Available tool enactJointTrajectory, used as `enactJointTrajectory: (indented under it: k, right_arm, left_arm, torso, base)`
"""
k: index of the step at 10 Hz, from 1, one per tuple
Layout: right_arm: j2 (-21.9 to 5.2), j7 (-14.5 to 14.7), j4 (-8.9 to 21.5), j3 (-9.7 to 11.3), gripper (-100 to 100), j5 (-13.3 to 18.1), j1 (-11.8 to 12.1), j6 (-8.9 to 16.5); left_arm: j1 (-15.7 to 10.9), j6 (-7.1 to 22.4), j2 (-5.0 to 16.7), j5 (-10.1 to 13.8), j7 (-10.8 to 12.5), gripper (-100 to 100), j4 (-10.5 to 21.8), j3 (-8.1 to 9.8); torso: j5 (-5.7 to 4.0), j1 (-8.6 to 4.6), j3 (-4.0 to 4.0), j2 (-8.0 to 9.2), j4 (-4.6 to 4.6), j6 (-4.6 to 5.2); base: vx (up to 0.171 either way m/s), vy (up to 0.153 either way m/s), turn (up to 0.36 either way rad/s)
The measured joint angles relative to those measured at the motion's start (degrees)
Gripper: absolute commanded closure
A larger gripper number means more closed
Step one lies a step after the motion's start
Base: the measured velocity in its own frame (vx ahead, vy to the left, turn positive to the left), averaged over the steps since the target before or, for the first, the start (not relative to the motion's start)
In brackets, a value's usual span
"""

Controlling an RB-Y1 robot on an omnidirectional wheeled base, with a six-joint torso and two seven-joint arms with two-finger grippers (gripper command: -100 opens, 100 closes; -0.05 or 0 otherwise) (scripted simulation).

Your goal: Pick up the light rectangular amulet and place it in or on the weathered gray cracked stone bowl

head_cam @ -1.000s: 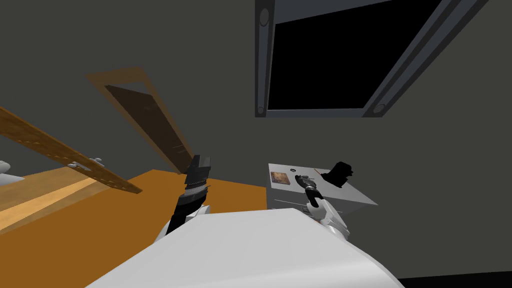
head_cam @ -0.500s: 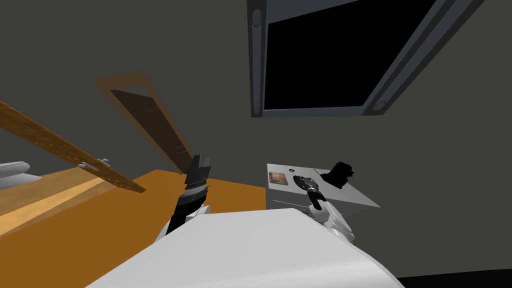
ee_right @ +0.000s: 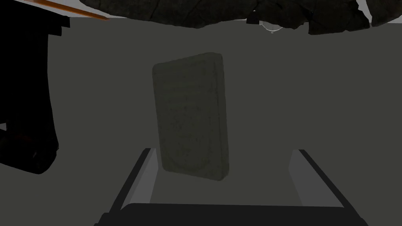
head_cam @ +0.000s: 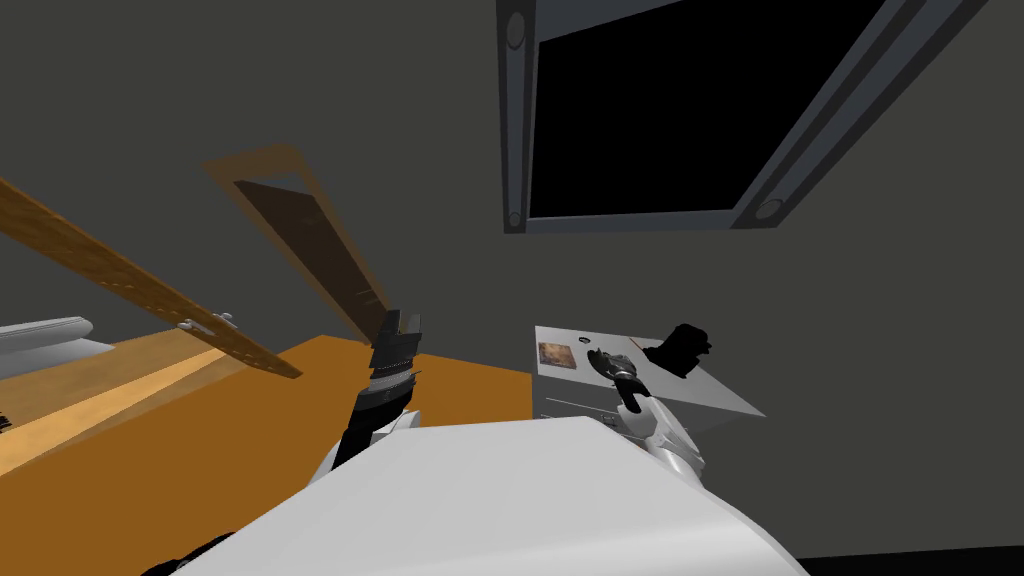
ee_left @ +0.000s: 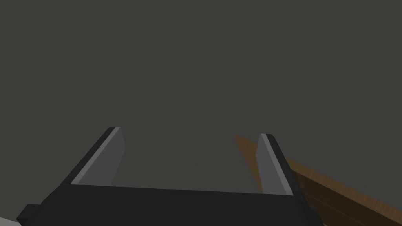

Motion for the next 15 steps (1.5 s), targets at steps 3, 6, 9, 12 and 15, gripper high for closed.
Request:
enactJointTrajectory:
  k: [3,6,9,12,15]
  right_arm:
    - [-2.45,-1.67,0.02,2.18,-100,-0.77,-1.45,3.89]
    - [-5.58,-3.66,0.28,4.66,-100,-1.87,-3.14,8.27]
    - [-8.51,-5.34,0.84,7.02,-100,-2.73,-5.43,12.84]
    - [-9.75,-6.16,1.29,7.99,0,-3.03,-6.58,14.87]
    - [-9.75,-6.16,1.29,7.98,0,-3.03,-6.57,14.88]
  left_arm:
    - [0.00,0.00,0.00,0.00,0.00,0,0.00,0.00]
    - [0.01,0.00,0.00,0.00,0.00,0,0.00,0.00]
    - [0.00,0.00,0.00,0.00,0.00,0,0.00,0.00]
    - [0.01,0.00,0.00,0.00,0.00,0,0.00,0.00]
    - [0.02,0.00,0.00,0.00,0.00,0,0.00,0.01]
  torso:
    - [0.01,0.04,0.03,0.04,0.01,0.00]
    - [0.00,0.04,0.02,0.02,0.01,0.04]
    - [0.01,0.07,0.03,0.05,0.02,0.01]
    - [0.00,0.02,-0.09,-0.19,-0.03,0.04]
    - [-0.01,0.02,-0.17,-0.31,-0.06,0.04]
  base:
    - [-0.102,0.003,0.102]
    - [-0.089,0.003,0.054]
    - [-0.111,0.007,0.109]
    - [-0.027,0.000,0.005]
    - [0.000,0.000,0.000]
